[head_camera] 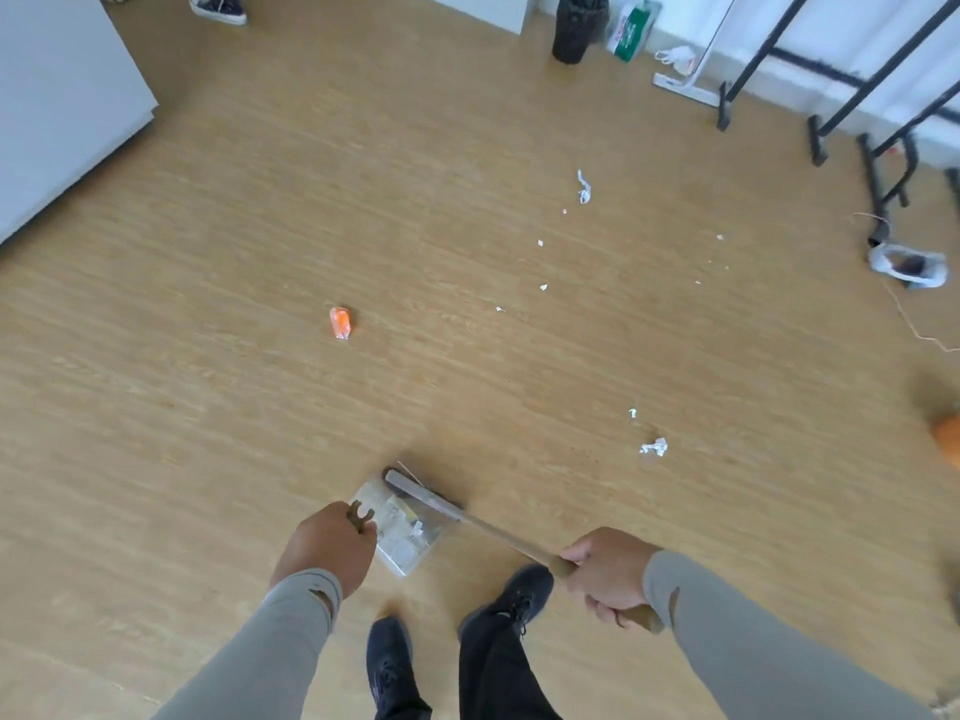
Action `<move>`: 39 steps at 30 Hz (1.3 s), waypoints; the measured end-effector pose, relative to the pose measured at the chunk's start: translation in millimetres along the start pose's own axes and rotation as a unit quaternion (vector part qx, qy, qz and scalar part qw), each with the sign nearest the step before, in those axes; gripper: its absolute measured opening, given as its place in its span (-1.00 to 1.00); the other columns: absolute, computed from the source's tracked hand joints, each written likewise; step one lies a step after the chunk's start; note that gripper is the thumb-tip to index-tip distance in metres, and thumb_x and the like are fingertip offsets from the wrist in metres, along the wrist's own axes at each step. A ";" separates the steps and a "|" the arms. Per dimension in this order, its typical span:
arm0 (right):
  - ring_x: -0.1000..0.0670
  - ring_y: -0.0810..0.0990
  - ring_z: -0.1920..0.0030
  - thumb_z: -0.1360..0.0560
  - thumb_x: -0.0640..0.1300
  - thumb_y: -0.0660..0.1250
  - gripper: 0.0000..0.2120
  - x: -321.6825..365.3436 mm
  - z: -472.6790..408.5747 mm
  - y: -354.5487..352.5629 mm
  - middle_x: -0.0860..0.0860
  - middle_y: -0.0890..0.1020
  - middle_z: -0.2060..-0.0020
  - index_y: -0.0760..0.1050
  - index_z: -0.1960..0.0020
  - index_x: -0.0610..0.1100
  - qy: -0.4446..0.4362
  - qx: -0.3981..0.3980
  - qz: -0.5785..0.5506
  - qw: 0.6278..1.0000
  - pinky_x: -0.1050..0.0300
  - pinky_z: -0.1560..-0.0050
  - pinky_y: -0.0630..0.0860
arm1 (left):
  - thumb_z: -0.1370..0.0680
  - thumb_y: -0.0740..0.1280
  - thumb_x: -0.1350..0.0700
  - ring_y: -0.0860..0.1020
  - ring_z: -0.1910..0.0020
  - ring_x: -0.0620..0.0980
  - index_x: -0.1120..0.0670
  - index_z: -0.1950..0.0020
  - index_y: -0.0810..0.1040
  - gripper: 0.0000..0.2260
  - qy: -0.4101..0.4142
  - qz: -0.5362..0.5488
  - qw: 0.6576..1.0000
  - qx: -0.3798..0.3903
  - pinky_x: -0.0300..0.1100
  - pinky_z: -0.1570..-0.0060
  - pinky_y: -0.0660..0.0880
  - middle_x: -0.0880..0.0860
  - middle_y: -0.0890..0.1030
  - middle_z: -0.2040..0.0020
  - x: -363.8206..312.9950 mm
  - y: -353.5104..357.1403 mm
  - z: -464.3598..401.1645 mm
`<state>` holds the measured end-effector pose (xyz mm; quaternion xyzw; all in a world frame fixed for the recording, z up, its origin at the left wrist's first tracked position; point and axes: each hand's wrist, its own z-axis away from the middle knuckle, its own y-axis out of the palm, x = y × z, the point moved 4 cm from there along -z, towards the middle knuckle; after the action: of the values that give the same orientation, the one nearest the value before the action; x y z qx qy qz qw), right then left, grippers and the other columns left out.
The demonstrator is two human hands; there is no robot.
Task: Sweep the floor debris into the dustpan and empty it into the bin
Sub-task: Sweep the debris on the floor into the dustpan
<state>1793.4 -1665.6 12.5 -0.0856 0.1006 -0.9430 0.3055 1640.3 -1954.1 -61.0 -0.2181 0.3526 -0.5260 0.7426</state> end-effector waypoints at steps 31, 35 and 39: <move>0.00 0.39 0.51 -0.61 -0.24 0.22 -0.80 -262.5 61.6 -33.5 -0.12 0.51 0.36 0.49 -0.20 -0.22 0.011 -0.194 -0.442 0.876 0.21 0.51 0.31 | -0.58 0.31 -0.01 0.66 0.24 0.07 -0.06 0.08 0.54 -0.93 0.207 -0.028 0.978 0.006 -0.06 0.19 0.66 0.01 0.66 0.15 -228.9 10.5 100.3; -0.03 0.41 0.49 -0.62 -0.23 0.23 -0.84 -330.7 56.4 -78.6 -0.14 0.56 0.34 0.46 -0.17 -0.06 0.035 -0.217 -0.443 0.869 0.20 0.52 0.34 | -0.60 0.31 -0.01 0.68 0.24 0.10 -0.02 0.04 0.56 -0.90 0.203 -0.051 0.977 0.038 -0.04 0.21 0.64 0.04 0.68 0.17 -299.8 60.3 92.2; -0.06 0.42 0.44 -0.63 -0.23 0.18 -0.88 -394.4 29.0 -141.7 -0.16 0.53 0.31 0.48 -0.09 -0.13 0.071 -0.231 -0.431 0.870 0.20 0.49 0.33 | -0.60 0.31 -0.02 0.63 0.32 0.07 -0.03 0.07 0.55 -0.89 0.205 -0.090 0.973 0.055 -0.08 0.26 0.60 0.04 0.66 0.21 -373.3 115.1 78.8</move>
<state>2035.7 -1323.2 35.3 -0.1216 0.2906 -0.9342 -0.1673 1697.9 -1568.4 20.6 -0.0955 0.4470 -0.6425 0.6150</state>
